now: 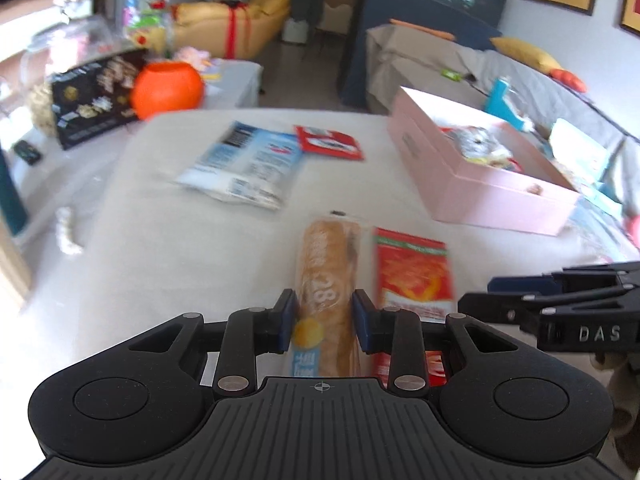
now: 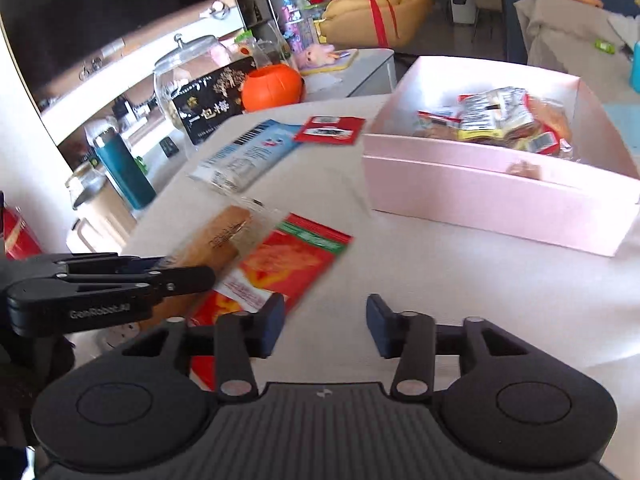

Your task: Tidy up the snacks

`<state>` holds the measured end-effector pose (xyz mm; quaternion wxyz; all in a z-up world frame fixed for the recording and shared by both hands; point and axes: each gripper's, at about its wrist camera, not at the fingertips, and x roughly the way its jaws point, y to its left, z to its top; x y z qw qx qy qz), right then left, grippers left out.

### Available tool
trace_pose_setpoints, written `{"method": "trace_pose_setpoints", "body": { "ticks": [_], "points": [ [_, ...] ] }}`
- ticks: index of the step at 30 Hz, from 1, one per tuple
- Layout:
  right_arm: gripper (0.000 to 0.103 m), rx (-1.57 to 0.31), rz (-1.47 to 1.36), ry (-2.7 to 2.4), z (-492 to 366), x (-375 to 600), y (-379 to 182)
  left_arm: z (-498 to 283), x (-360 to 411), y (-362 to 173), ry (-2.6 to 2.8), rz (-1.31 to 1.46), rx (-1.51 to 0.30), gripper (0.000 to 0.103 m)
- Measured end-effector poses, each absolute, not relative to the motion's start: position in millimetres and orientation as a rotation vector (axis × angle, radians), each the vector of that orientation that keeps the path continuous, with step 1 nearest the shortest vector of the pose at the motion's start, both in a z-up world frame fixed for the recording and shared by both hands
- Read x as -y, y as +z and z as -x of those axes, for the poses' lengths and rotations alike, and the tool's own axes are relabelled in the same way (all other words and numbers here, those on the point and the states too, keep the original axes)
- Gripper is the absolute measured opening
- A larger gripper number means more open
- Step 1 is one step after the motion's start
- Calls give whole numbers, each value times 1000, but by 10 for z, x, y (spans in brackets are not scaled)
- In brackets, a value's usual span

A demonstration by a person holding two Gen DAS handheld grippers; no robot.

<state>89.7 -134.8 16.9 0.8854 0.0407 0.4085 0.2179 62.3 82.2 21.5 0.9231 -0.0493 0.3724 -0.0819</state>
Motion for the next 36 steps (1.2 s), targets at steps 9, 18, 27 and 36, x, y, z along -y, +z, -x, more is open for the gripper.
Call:
{"method": "trace_pose_setpoints", "body": {
  "ticks": [9,18,27,36],
  "points": [
    [68,-820,43,373,-952,503,55,-530,-1156,230,-112,156,-768,35],
    [49,-760,138,318,-641,1031,59,-545,-956,240,-200,153,-788,35],
    [56,-732,28,68,-459,2037,-29,-648,-52,228,-432,19,-821,36],
    [66,-694,-8,82,-394,2129,-106,-902,321,144,-457,-85,-866,39]
  ]
}}
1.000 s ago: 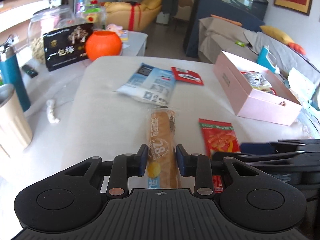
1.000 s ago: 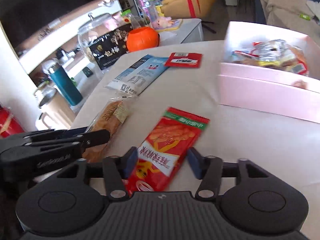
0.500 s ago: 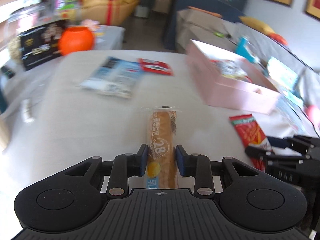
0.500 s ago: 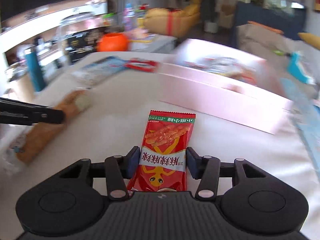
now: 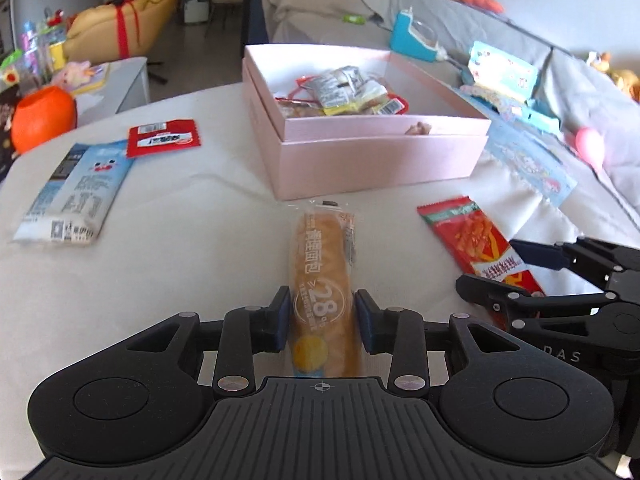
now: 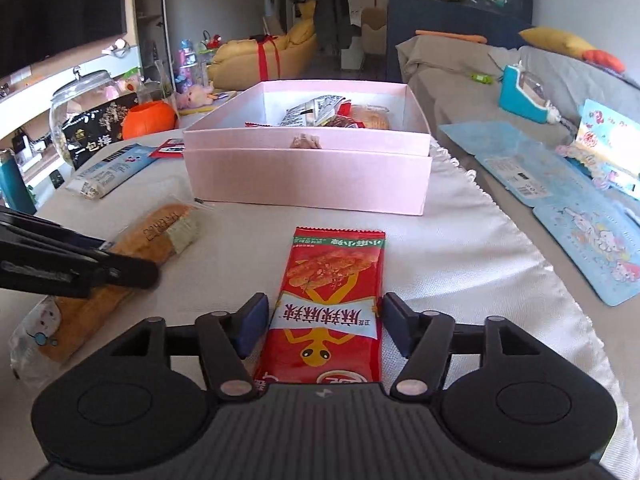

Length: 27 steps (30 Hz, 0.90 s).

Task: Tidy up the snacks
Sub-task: 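Carry the bread loaf with left while right carries the red packet toward the pink box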

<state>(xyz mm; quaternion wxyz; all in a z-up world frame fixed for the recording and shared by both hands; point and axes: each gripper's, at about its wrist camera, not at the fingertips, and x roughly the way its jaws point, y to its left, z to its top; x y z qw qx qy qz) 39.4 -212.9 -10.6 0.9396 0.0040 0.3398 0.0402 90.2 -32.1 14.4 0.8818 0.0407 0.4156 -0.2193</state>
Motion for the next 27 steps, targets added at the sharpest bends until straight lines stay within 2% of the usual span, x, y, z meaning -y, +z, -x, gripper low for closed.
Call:
{"method": "trace_pose_setpoints", "body": {
  "ticks": [2,4,10,18,20,21,23,24,27],
  "points": [
    [70,-698,-6,92,-413,2102,-99,-899,367,160,-465,-128,-879,39],
    [79,-705,-14,113,-408,2097,-94,-875,378,167,-481,-172,-886,40],
    [86,-731,1,145,-368,2072,-84,-756,347,161,-492,-189,-878,40],
    [86,-738,-13,145,-394,2081,-70,-719,269,178,-493,-161,-896,41],
    [84,-743,-44,126,-449,2104,-56,-712,245,178,-495,-151,-900,41],
    [78,-745,-55,113,-478,2110,-46,-705,237,179,-497,-148,-901,41],
    [57,-759,-43,80,-526,2093,-15,-686,226,179,-504,-156,-898,42],
    [50,-770,-23,72,-543,2076,8,-676,218,179,-507,-159,-896,42],
    [46,-795,-54,111,-541,2105,89,-652,194,175,-508,-152,-891,42]
  ]
}}
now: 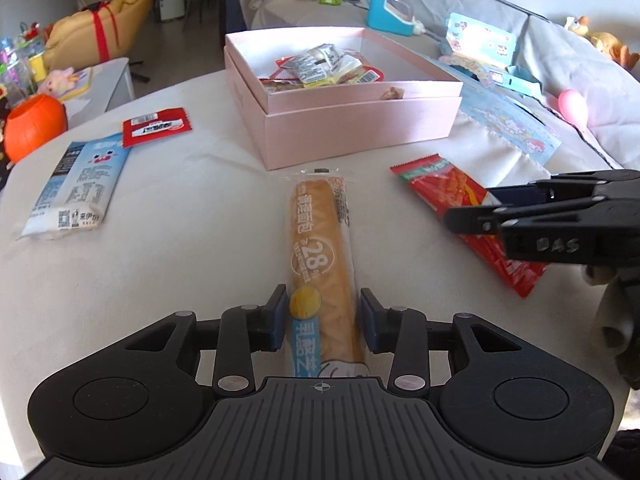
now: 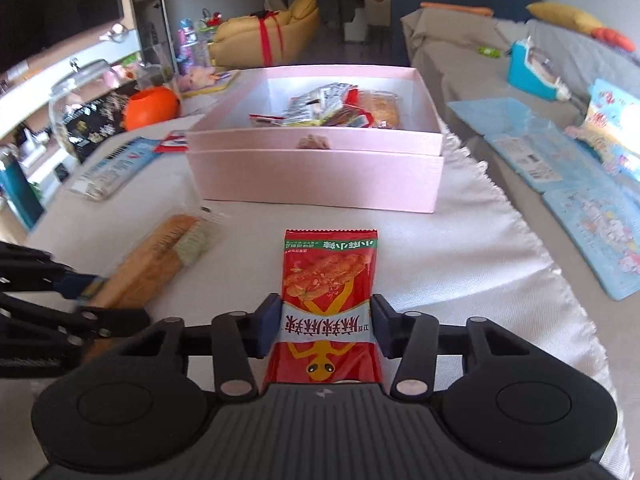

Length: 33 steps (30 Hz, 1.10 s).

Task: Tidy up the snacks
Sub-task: 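Carry the bread loaf with left while right carries the red packet toward the pink box, then drop the bread loaf into the pink box with left while right drops the red packet in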

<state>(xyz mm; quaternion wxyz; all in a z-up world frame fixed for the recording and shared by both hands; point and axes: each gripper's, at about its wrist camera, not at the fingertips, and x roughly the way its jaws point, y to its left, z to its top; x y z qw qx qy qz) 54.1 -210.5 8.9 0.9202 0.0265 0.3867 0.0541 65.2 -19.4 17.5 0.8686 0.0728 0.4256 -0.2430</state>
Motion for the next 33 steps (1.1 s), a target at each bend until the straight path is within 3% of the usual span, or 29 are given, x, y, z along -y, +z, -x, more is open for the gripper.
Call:
{"method": "trace_pose_setpoints", "body": {
  "ticks": [10,19,25,29,33],
  "points": [
    [46,-741,-77,107,-396,2248,328,-614,188,284,-513,-128,-835,33],
    [46,-723,-112,92,-345,2425,358,-885,194,1262,-497,-26,-558,33],
    [46,-733,-112,97,-388,2417,330,-1516,426,1898,-517,109,-426,34],
    [46,-746,-100,87,-403,2383,312,-2004,514,1905,-533,178,-497,36],
    [46,-752,-86,66,-366,2427,295,-2022,378,1647,-479,168,-489,36]
  ]
}}
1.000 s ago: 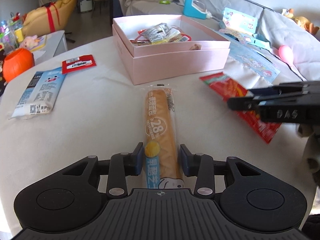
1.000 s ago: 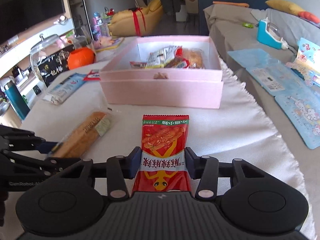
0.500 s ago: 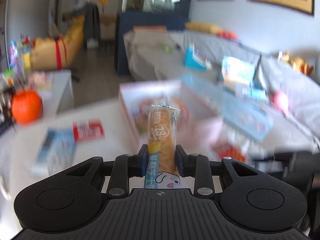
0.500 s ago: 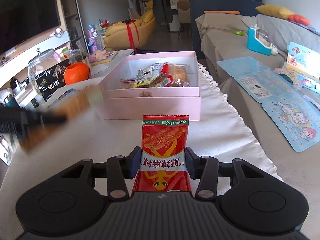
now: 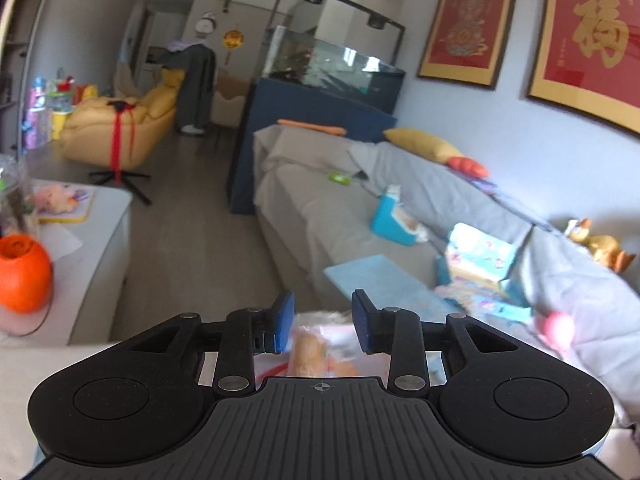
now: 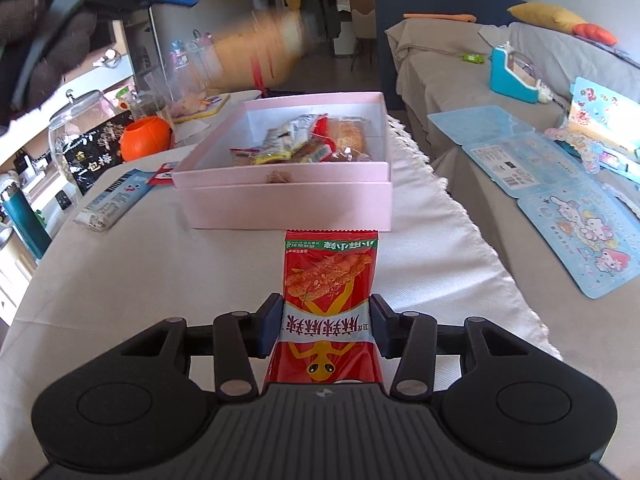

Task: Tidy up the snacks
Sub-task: 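Drop the bread loaf into the pink box with left while right drops the red packet in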

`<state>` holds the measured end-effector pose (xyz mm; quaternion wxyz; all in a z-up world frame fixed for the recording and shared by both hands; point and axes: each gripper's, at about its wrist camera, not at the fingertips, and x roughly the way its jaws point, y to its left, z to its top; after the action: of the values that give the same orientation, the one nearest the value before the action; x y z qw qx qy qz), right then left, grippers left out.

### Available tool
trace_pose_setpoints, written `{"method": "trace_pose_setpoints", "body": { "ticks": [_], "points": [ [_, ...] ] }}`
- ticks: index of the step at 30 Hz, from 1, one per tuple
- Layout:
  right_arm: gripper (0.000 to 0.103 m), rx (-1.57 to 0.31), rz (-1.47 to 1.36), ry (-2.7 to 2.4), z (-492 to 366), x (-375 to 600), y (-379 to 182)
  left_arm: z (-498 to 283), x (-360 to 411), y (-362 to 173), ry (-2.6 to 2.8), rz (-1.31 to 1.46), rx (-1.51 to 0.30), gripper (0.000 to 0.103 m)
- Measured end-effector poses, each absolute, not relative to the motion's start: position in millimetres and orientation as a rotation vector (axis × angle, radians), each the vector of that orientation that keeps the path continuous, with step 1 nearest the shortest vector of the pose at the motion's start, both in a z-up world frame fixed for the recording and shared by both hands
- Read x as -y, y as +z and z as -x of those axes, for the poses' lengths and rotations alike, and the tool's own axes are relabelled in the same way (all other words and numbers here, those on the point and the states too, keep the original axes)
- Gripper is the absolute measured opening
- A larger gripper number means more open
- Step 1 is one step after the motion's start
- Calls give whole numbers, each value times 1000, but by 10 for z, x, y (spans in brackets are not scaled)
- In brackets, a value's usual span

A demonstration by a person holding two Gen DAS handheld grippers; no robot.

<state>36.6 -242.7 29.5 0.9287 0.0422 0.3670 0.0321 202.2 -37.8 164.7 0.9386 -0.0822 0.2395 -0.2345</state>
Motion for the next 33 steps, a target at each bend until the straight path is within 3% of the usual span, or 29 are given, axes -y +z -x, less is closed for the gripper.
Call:
{"method": "trace_pose_setpoints", "body": {
  "ticks": [7,13,20,22,26,33],
  "points": [
    [46,-753,-113,84,-336,2434,302,-1586,-96,893,-456,189,-645,35],
    [46,-688,-104,124,-361,2293,625,-1050,-616,461,-423,257,-717,35],
    [46,-519,-81,71,-929,2298,1399,-870,-963,537,-339,250,-706,35],
    [52,-509,-72,46,-1261,2308,1524,-863,-997,584,-319,258,-692,35],
    [54,-620,-81,49,-1770,2344,1402,-859,-1024,606,-300,233,-685,35],
    [54,-722,-76,53,-1843,2280,945,-1076,-1161,408,-195,254,-687,35]
  ]
}}
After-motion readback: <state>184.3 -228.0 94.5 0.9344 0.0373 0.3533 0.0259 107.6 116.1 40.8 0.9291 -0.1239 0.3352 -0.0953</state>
